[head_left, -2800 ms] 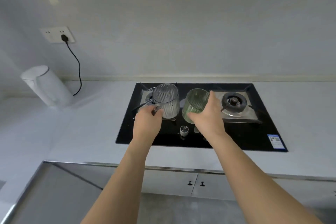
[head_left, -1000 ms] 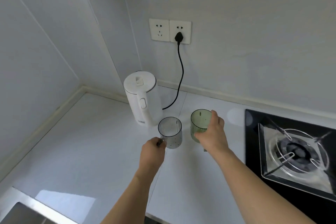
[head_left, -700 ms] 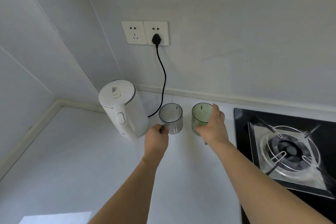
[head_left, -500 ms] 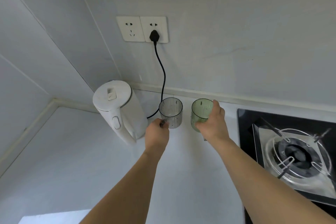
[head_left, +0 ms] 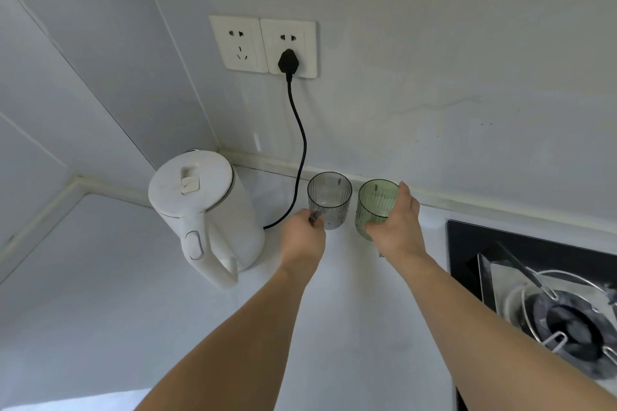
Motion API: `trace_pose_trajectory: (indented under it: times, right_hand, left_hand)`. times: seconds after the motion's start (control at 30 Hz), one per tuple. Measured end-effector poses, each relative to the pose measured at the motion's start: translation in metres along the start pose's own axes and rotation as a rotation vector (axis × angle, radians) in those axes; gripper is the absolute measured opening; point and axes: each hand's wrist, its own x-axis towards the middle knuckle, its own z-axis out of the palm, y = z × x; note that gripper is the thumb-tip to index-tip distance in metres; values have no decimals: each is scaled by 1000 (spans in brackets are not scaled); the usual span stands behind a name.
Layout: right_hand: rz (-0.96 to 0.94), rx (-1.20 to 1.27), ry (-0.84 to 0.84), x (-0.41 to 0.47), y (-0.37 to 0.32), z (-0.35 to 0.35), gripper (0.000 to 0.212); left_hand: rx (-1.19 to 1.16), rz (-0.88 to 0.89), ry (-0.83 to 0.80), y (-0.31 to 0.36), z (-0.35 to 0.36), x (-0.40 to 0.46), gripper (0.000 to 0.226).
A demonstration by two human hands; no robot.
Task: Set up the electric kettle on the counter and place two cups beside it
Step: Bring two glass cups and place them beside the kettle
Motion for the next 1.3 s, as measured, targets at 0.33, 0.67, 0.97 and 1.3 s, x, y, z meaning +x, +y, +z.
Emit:
trace_pose_trajectory:
  times: [0.33, 0.67, 0.97, 1.3]
  right_hand:
    - [-7, -27, 27, 23, 13, 6, 99]
    - [-37, -31, 31, 31, 18, 18, 98]
    - [-57, -4, 53, 31, 23, 21, 99]
    - [-76, -64, 19, 20, 28, 16, 109]
  left_hand:
    - [13, 7, 31, 3, 27, 20, 16]
    - [44, 29, 77, 0, 35, 25, 16]
    - [47, 40, 87, -1, 35, 25, 15]
    - [44, 25, 28, -3, 29, 15, 27]
